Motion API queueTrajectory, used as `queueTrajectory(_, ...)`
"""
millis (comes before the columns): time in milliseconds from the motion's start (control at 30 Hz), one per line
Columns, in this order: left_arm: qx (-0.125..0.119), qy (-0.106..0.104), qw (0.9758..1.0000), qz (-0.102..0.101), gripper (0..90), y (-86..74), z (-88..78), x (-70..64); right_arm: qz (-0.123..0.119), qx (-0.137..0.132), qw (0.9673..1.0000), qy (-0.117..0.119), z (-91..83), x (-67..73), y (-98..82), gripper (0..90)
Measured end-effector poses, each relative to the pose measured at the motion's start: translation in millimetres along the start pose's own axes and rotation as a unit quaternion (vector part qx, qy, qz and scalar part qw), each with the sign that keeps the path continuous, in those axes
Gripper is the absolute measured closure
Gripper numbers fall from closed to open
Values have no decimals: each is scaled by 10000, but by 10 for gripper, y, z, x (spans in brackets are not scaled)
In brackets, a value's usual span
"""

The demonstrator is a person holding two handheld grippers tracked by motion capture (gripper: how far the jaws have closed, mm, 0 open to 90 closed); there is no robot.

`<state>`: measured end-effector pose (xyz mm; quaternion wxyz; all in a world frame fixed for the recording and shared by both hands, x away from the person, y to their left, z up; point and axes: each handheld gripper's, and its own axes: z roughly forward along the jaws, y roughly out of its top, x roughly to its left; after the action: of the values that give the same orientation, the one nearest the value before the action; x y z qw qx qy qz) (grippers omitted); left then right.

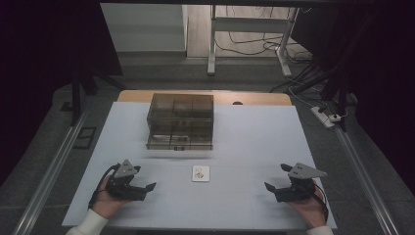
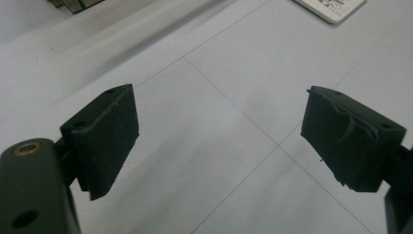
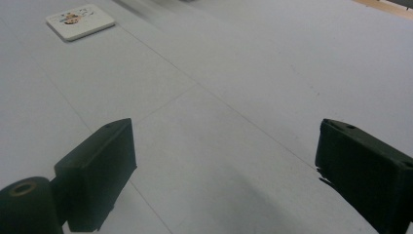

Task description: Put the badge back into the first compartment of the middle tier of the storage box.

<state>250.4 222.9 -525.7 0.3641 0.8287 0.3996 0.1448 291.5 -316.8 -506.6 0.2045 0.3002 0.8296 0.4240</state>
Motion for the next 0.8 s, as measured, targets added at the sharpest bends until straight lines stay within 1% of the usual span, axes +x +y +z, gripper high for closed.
queueTrajectory(100, 0, -16, 10000, 30, 141, 3, -6, -11, -29, -34, 10000, -15, -12, 5, 4, 78)
queueTrajectory(300, 40, -7, 10000, 12, 140, 11, -1, -5, -21, -13, 10000, -20, -4, 5, 1, 78)
queueTrajectory(533, 14, -4, 10000, 14, 142, 61, -3, -27, -35, -34, 10000, 4, -14, 6, 7, 79)
queueTrajectory(567, 11, -10, 10000, 23, 142, 70, 0, -29, -49, -34, 10000, -42, -16, 9, 9, 79)
queueTrajectory(633, 9, -11, 10000, 23, 142, 81, 2, -35, -56, -54, 10000, -10, -19, 8, 14, 79)
queueTrajectory(700, -29, -43, 10000, 84, 142, 109, 10, -53, -47, -77, 10000, 0, -18, 13, 15, 79)
queueTrajectory(800, -41, -57, 9999, 111, 142, 122, 14, -69, -59, -56, 10000, 0, -17, 19, 19, 80)
